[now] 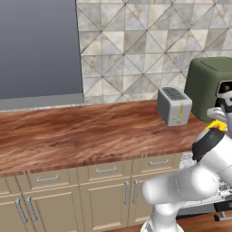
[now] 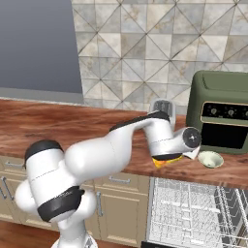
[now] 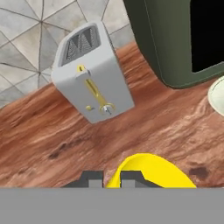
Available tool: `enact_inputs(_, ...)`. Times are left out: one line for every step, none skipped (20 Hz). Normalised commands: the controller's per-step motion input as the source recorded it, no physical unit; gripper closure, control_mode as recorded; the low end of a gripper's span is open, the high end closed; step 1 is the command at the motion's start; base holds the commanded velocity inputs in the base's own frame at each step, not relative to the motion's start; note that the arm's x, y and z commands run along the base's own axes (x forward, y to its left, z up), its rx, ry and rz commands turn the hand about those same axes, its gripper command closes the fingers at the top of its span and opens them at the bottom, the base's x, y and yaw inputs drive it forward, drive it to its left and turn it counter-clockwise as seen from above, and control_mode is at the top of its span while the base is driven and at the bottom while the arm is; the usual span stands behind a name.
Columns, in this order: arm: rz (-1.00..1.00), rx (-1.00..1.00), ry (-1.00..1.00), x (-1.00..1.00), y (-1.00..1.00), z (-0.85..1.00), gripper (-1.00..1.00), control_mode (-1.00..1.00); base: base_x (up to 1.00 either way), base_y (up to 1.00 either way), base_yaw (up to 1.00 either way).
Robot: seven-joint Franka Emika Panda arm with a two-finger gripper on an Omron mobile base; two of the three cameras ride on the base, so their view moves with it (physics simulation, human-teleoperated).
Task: Pick up the cup and bowl from the counter, place them in the dishwasher, and close the dishwasher door.
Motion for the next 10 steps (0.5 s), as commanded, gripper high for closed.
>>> enact_inputs(-0.11,0.23,0.0,-0.41,-0.05,-0.16,1.0,-1.0,0.0,0.0,0.0)
enact_inputs(-0.12,0.23,0.0,-0.4,-0.06,-0.17,1.0,-1.0,0.0,0.0,0.0)
enact_inputs(-0.12,0.22,0.0,-0.39,-0.06,-0.14,1.0,-1.0,0.0,0.0,0.0)
enact_inputs(-0.13,0.17,0.0,-0.4,-0.04,-0.13,1.0,-1.0,0.0,0.0,0.0)
enact_inputs(-0.11,0.12,0.0,-0.38,-0.01,-0.12,1.0,-1.0,0.0,0.0,0.0)
enact_inputs(-0.09,0.06,0.0,-0.35,-0.01,-0.11,1.0,-1.0,0.0,0.0,0.0)
enact_inputs(-0.08,0.0,0.0,-0.31,0.0,-0.12,1.0,-1.0,0.0,0.0,0.0)
enact_inputs(-0.07,0.0,0.0,-0.31,0.0,-0.12,1.0,-1.0,0.0,0.0,0.0)
enact_inputs(-0.06,0.0,0.0,-0.24,0.0,-0.17,1.0,-1.0,0.0,0.0,0.0)
enact_inputs(-0.06,0.0,0.0,-0.26,0.0,-0.22,1.0,-1.0,0.0,0.0,0.0)
